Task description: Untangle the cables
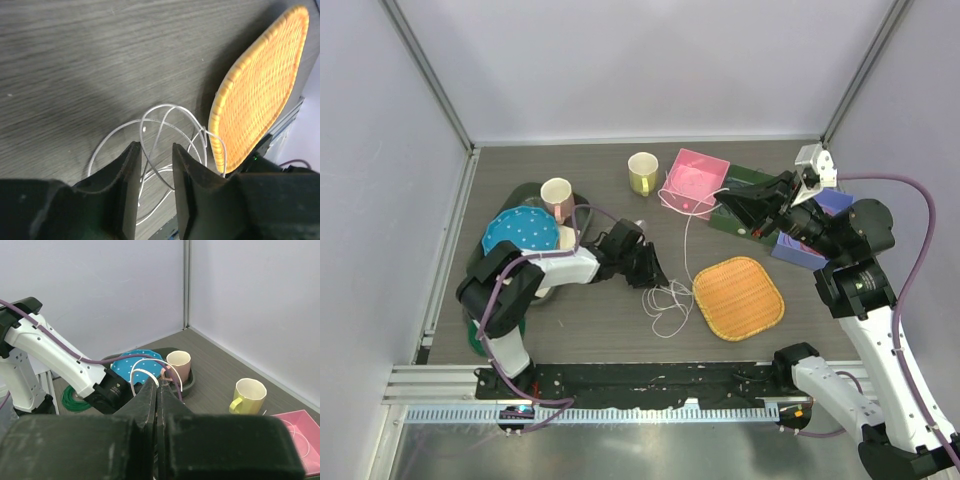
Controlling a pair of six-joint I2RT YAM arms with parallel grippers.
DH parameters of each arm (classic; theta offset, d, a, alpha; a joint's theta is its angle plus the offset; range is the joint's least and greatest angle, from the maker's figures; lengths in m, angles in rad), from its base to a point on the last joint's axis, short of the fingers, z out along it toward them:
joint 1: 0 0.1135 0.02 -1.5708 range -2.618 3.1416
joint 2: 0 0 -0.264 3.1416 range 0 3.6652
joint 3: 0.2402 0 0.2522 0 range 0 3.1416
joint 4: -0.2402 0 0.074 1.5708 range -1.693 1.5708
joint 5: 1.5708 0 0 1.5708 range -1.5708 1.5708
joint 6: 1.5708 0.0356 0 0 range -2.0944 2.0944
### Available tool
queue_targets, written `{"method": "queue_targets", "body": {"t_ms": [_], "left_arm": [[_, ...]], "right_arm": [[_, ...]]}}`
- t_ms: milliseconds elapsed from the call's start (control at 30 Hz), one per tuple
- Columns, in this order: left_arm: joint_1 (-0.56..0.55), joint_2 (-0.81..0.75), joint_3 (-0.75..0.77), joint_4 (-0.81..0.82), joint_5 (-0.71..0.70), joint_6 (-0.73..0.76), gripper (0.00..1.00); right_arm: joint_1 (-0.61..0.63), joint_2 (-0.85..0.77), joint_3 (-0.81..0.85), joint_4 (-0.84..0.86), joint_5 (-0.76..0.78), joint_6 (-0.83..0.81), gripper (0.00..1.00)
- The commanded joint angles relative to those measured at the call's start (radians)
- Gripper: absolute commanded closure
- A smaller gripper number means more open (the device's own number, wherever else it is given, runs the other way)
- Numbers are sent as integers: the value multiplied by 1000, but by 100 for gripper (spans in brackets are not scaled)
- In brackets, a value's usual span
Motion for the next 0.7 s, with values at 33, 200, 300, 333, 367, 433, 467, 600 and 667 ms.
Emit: {"method": "queue_targets", "body": {"t_ms": [33,200,300,333,367,433,467,600,667], "left_arm": [[-26,-39,-28,70,34,-11,85],[-24,-91,-42,32,-8,22,100],[-21,-155,-34,-150,-223,68,100],[-15,-175,-45,-192,-341,78,100],[-7,-200,-57,-225,-398,84,100],[37,-279,-89,-308,-469,87,100],[60,-309,-137,-334,-504,90,100],[195,-483,-261,-373,-554,86,100],[232,-583,-281,-448,-651,79,100]], "right_arm": [[1,-6,10,0,42,-20,99],[1,-9,16,-7,120,-26,99],[1,-18,40,-72,301,-29,99],[-1,-18,54,-114,355,-27,99],[1,-15,69,-140,406,-23,99],[1,-10,108,-198,598,-12,99],[1,-1,118,-220,689,-6,99],[1,54,169,-307,1194,-27,99],[-1,92,186,-329,1461,-59,99]]}}
